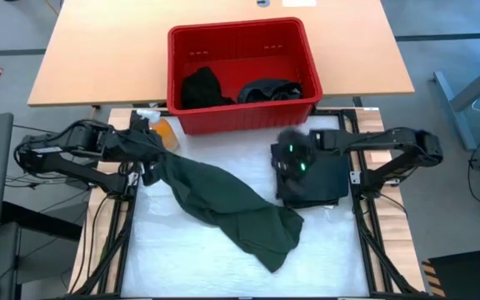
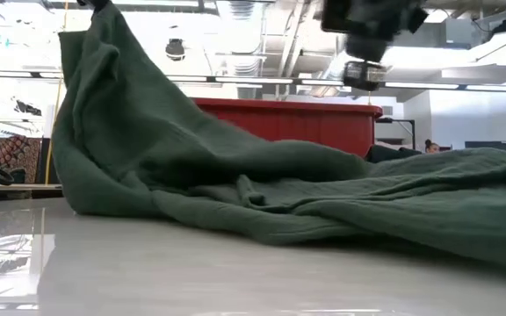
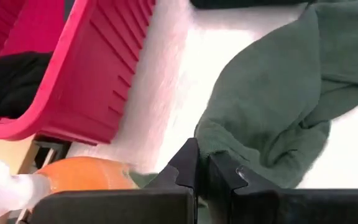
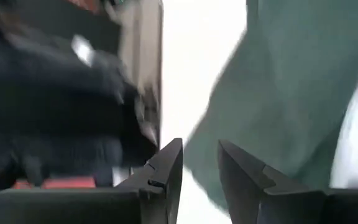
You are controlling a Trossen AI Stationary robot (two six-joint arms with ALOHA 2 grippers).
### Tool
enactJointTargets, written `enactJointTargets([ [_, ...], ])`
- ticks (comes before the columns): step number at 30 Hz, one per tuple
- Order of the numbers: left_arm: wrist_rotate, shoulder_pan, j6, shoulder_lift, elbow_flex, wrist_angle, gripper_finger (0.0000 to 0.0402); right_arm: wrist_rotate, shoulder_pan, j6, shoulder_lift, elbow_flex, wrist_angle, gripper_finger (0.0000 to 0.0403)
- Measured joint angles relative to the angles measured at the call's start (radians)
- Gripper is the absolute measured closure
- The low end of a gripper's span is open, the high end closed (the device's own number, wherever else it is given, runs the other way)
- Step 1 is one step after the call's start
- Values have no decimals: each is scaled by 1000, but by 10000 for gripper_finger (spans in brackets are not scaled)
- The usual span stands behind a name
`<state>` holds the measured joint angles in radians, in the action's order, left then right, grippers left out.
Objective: Fold Laundry from Bin
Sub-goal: Fold the green polo shirt
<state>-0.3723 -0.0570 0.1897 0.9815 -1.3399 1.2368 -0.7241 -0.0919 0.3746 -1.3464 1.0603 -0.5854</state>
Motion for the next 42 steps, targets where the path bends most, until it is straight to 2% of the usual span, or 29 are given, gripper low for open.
enactJointTargets([
  [4,-8,0,-2,21,0,-15,402,156,206,-39,0,-1,-161,276],
  [7,-3,2,-27,40,0,-36,401,312,367,-36,0,-2,-176,275],
  [13,36,2,-103,78,0,-36,401,705,607,-33,-25,-1,6,275],
  [16,54,2,-153,82,0,-39,401,835,673,-11,-75,1,120,274],
  [22,66,2,-239,83,0,-45,401,890,751,70,-255,22,192,264],
  [29,107,2,-306,83,0,-48,401,915,760,107,-414,135,60,201],
  [35,108,2,-310,83,0,-47,401,921,753,87,-461,250,-96,148],
  [42,106,2,-294,83,0,-48,401,999,755,60,-470,255,-143,145],
])
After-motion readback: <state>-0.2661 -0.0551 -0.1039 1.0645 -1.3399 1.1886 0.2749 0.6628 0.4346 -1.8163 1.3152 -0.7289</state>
